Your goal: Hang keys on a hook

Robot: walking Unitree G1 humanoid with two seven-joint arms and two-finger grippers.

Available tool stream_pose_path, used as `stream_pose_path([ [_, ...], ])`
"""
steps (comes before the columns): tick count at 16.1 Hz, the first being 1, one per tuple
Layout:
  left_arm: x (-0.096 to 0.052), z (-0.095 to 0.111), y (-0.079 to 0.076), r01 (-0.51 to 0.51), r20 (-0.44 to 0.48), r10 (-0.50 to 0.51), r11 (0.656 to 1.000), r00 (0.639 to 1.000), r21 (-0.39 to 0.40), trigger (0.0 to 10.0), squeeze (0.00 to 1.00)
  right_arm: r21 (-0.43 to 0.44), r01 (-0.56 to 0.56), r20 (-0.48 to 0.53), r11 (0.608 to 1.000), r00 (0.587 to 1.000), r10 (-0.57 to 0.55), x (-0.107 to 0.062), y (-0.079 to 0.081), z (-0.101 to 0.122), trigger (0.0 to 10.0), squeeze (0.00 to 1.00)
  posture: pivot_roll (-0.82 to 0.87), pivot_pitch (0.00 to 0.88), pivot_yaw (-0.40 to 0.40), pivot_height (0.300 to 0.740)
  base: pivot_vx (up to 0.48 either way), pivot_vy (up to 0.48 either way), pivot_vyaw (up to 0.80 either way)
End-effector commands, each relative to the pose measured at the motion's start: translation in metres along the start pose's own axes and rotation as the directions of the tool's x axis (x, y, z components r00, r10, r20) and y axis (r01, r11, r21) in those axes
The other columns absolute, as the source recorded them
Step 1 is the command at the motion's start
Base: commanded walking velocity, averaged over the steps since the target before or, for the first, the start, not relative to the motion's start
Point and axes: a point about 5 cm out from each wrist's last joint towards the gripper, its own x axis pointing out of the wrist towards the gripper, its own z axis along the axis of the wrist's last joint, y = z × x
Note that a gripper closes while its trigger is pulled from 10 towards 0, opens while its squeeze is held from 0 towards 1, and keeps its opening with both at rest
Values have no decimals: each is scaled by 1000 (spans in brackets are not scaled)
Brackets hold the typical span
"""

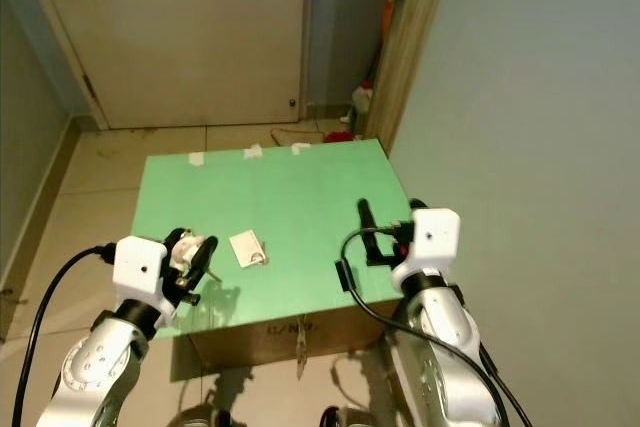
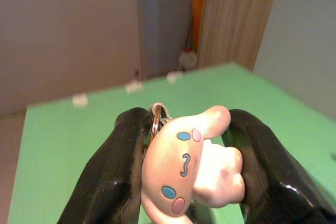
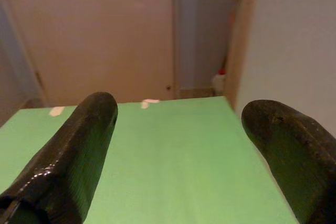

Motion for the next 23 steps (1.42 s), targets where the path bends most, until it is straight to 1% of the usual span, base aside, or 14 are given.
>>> stream_pose_path([
  [1, 3, 8, -3, 17, 36, -17, 1000, 999, 10, 0, 0, -30, 50, 1, 998, 999, -50, -9, -10, -3, 10000, 0, -80, 0, -32, 722, 0, 0, 0],
  [3, -7, -3, -4, 16, -16, -16, 1000, 1000, 22, 0, 0, -43, 88, -43, 995, 995, -90, -32, -18, -13, 10000, 0, -89, 0, -32, 722, 0, 0, 0],
  [4, -6, -9, -5, 28, -28, -27, 999, 999, 35, 0, 0, -43, 88, -62, 995, 994, -91, -36, -18, -16, 10000, 0, -93, 0, -31, 722, 0, 0, 0],
  [5, -4, -12, -6, 35, -34, -33, 998, 999, 46, 0, 0, -49, 80, -66, 996, 994, -83, -36, -17, -16, 10000, 0, -95, 0, -26, 722, 0, 0, 0],
  [6, 15, -30, -17, 62, -96, -61, 998, 993, 6, 0, 0, -53, 67, -53, 996, 996, -70, -30, -15, -16, 10000, 0, -107, 0, -18, 722, 0, 0, 0],
  [9, 39, -56, -41, 106, -187, -122, 990, 975, -92, 0, 0, -45, 63, -44, 997, 997, -65, -20, -14, -20, 10000, 0, -117, 0, -4, 722, 0, 0, 0],
  [11, 35, -82, -57, 145, -240, -166, 984, 956, -103, 0, 0, -40, 59, -52, 997, 997, -61, -16, -13, -24, 10000, 0, -124, 0, 8, 722, 0, 0, 0],
  [12, 34, -84, -58, 150, -243, -172, 983, 955, -104, 0, 0, -41, 57, -53, 998, 997, -59, -16, -13, -24, 10000, 0, -126, 0, 12, 722, 0, 0, 0],
  [14, 39, -90, -73, 209, -262, -219, 976, 940, -67, 0, 0, -52, 58, -60, 997, 996, -61, -12, -10, -24, 10000, 0, -133, 0, 24, 722, 0, 0, -544],
  [15, 40, -93, -75, 208, -278, -219, 976, 935, -70, 0, 0, -52, 59, -56, 997, 997, -62, -11, -9, -24, 10000, 0, -137, 0, 30, 722, 0, 0, -669],
  [16, 46, -94, -80, 213, -298, -224, 975, 928, -69, 0, 0, -53, 62, -49, 997, 997, -65, -10, -9, -22, 10000, 0, -136, 0, 32, 722, 0, 0, -663],
  [18, 57, -88, -91, 241, -287, -245, 969, 926, -52, 0, 0, -54, 63, -42, 997, 997, -65, -9, -7, -20, 10000, 0, -136, 0, 38, 722, 0, 0, -666],
  [22, 61, -79, -73, 259, -211, -260, 965, 942, -31, 0, 0, -53, 55, -46, 997, 997, -58, -8, -2, -19, 10000, 0, -133, 0, 40, 722, 0, 0, -661],
  [23, 62, -78, -72, 260, -205, -259, 965, 944, -25, 0, 0, -54, 53, -48, 997, 997, -55, -8, -1, -19, 10000, 0, -132, 0, 40, 722, 0, 0, -650],
])
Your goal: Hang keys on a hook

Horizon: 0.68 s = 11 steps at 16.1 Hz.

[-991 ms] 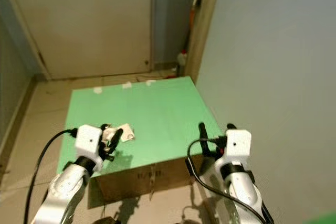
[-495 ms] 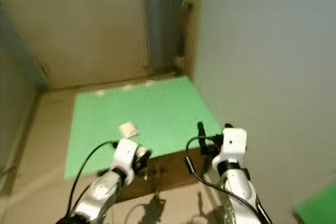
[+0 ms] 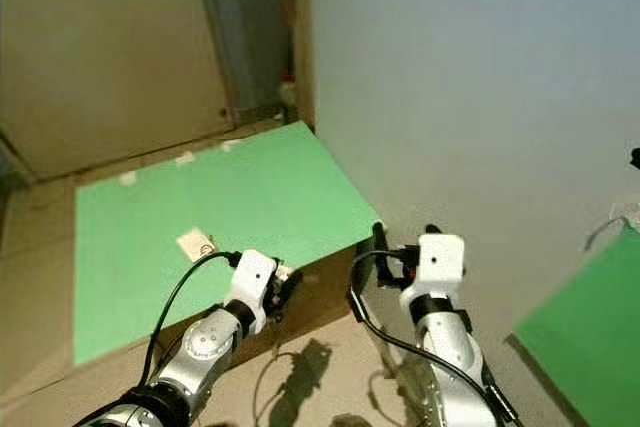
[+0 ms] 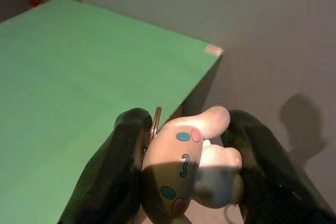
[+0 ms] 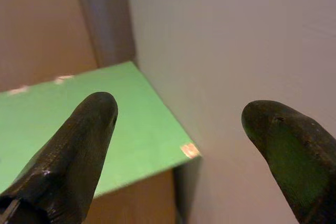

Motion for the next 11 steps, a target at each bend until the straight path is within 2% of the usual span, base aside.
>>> stream_pose_path([
  [1, 1, 3, 5, -9, 16, 9, 1000, 1000, 9, 0, 0, 4, -20, 14, 1000, 1000, 20, 2, 7, 5, 10000, 0, -130, 0, 41, 722, 0, 0, -650],
  [4, 2, 7, 5, 9, 37, -10, 1000, 999, 26, 0, 0, 2, -17, 8, 1000, 1000, 17, 2, 7, 5, 10000, 0, -135, 0, 42, 722, 0, 0, -625],
  [5, 1, 10, 9, -15, 60, 12, 999, 998, 52, 0, 0, 0, -14, 2, 1000, 1000, 14, 0, 7, 4, 10000, 0, -137, 0, 43, 722, 0, 0, -625],
  [6, -1, 17, 18, -81, 127, 65, 989, 990, 124, 0, 0, -11, -5, -4, 1000, 1000, 5, -4, 5, 2, 10000, 0, -136, 0, 42, 722, 0, 0, -613],
  [9, -6, 23, 30, -198, 194, 164, 966, 967, 167, 0, 0, -39, 12, -8, 999, 1000, -12, -8, 1, -1, 10000, 0, -131, 0, 41, 722, 0, 0, -615],
  [11, -5, 27, 37, -239, 206, 207, 959, 956, 149, 0, 0, -32, 20, -10, 999, 1000, -20, -7, 1, -1, 10000, 0, -129, 0, 39, 722, 0, 0, -613],
])
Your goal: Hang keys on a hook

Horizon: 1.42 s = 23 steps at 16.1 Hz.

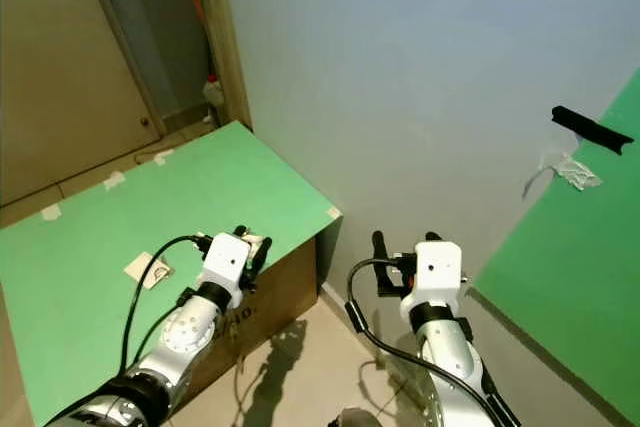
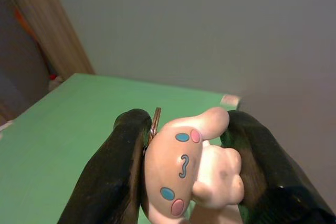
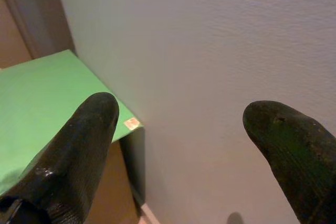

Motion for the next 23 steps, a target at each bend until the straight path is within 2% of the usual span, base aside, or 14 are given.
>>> stream_pose_path([
  [1, 3, 5, 4, -15, 24, 14, 1000, 1000, 14, 0, 0, 4, 3, 17, 1000, 1000, -3, 1, 1, 4, 10000, 0, -129, 0, 39, 722, 0, 0, -613],
  [2, 2, 5, 1, -3, 32, 2, 999, 999, 36, 0, 0, 4, 4, 19, 1000, 1000, -4, 2, 2, 5, 10000, 0, -129, 0, 39, 722, 0, 0, -613],
  [4, 2, 4, -4, 10, 29, -11, 1000, 1000, 23, 0, 0, 4, 8, 17, 1000, 1000, -8, 1, 1, 4, 10000, 0, -132, 0, 43, 722, 0, 0, -609],
  [6, 4, 3, -6, 14, 4, -14, 999, 1000, -43, 0, 0, 5, 13, 11, 1000, 1000, -13, 0, 1, 2, 10000, 0, -137, 0, 46, 722, 0, 0, -613],
  [8, 15, 0, -3, -47, -118, 28, 985, 993, -164, 0, 0, 8, 14, 9, 1000, 1000, -15, 2, 2, 2, 10000, 0, -136, 0, 47, 722, 0, 0, -609],
  [9, 23, 4, -2, -39, -149, 12, 984, 989, -175, 0, 0, 10, 13, 8, 1000, 1000, -13, 5, 3, 1, 10000, 0, -138, 0, 48, 722, 0, 0, -613],
  [11, 39, 42, 45, -18, -1, 18, 993, 1000, -121, 0, 0, 10, 0, 12, 1000, 1000, 0, 12, 6, 2, 10000, 0, -145, 0, 53, 722, 0, 0, -613],
  [12, 45, 70, 69, 7, 92, 3, 994, 996, -107, 0, 0, 8, -7, 21, 1000, 1000, 6, 17, 7, 5, 10000, 0, -146, 0, 53, 722, 0, 0, -613],
  [13, 47, 77, 71, 20, 104, -9, 994, 994, -103, 0, 0, 6, -7, 24, 1000, 1000, 7, 19, 7, 6, 10000, 0, -150, 0, 57, 722, 0, 0, -613],
  [15, 49, 85, 65, 73, 120, -60, 992, 991, -106, 0, 0, 3, -1, 32, 1000, 999, 1, 22, 5, 8, 10000, 0, -157, 0, 64, 722, 0, 0, -613],
  [16, 43, 86, 55, 123, 124, -110, 988, 986, -99, 0, 0, -1, 8, 32, 1000, 999, -8, 22, 1, 7, 10000, 0, -157, 0, 65, 722, 0, 0, -613],
  [17, 39, 84, 51, 138, 118, -127, 986, 985, -94, 0, 0, -1, 11, 29, 1000, 1000, -11, 21, 0, 6, 10000, 0, -157, 0, 65, 722, 0, 0, -613],
  [20, 11, 65, 26, 269, 81, -261, 955, 962, -123, 0, 0, -6, 9, 13, 1000, 1000, -9, 17, 0, 2, 10000, 0, -151, 0, 59, 722, 0, 0, -613],
  [23, -1, 59, 17, 326, 57, -322, 935, 945, -138, 0, 0, -10, 2, 15, 1000, 1000, -1, 17, -1, 1, 10000, 0, -145, 0, 48, 722, 0, 0, -619],
])
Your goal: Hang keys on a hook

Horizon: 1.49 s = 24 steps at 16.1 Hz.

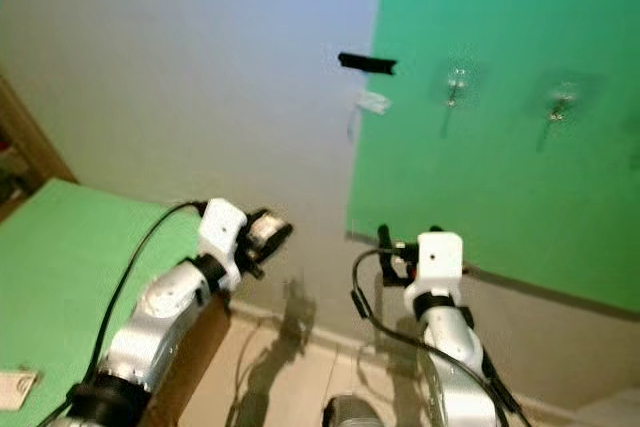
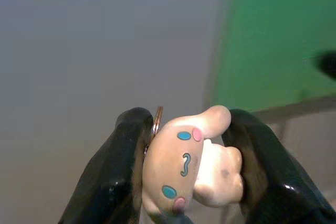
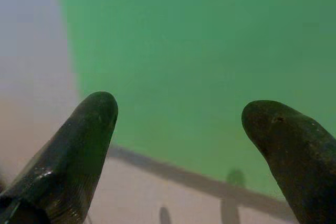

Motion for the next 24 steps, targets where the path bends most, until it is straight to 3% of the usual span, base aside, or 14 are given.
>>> stream_pose_path([
  [1, -5, 6, 9, 8, -8, -8, 1000, 1000, 24, 0, 0, 4, -26, 14, 1000, 1000, 26, 1, 5, 3, 10000, 0, -142, 0, 45, 722, 0, 0, 0],
  [3, -2, 29, 42, 17, -18, -15, 991, 1000, 130, 0, 0, -37, -113, -27, 993, 993, 112, 10, 3, 7, 10000, 0, -136, 0, 41, 722, 0, 0, 0],
  [5, -1, 45, 60, 51, -35, -44, 977, 998, 205, 0, 0, -32, -171, -43, 985, 985, 169, 17, -4, 16, 10000, 0, -139, 0, 40, 722, 0, 0, 0],
  [6, -3, 56, 66, 119, -58, -109, 963, 992, 242, 0, 0, -37, -247, -42, 968, 968, 246, 21, -7, 27, 10000, 0, -145, 0, 43, 722, 0, 0, 0],
  [10, -8, 80, 64, 346, -101, -331, 893, 938, 288, 0, 0, -33, -433, -24, 901, 901, 433, 25, -16, 66, 10000, 0, -159, 0, 50, 722, 0, 0, 0],
  [13, -13, 92, 61, 449, -127, -431, 843, 893, 295, 0, 0, -39, -512, -45, 858, 859, 511, 24, -19, 76, 10000, 0, -160, 0, 51, 722, 0, 0, 0],
  [14, -15, 106, 64, 462, -121, -448, 824, 886, 328, 10000, 0, -36, -564, -72, 825, 824, 561, 19, -17, 79, 10000, 0, -157, 0, 51, 722, 0, 0, 0],
  [19, -20, 137, 64, 507, -70, -518, 788, 852, 349, 10000, 0, -19, -682, -87, 731, 730, 678, 10, 1, 90, 10000, 0, -149, 0, 47, 722, 0, 0, 0],
  [24, -17, 147, 61, 581, -86, -591, 739, 802, 340, 10000, 0, -37, -774, -38, 632, 633, 773, 11, 17, 126, 10000, 0, -161, 0, 56, 722, 0, 0, 0],
])
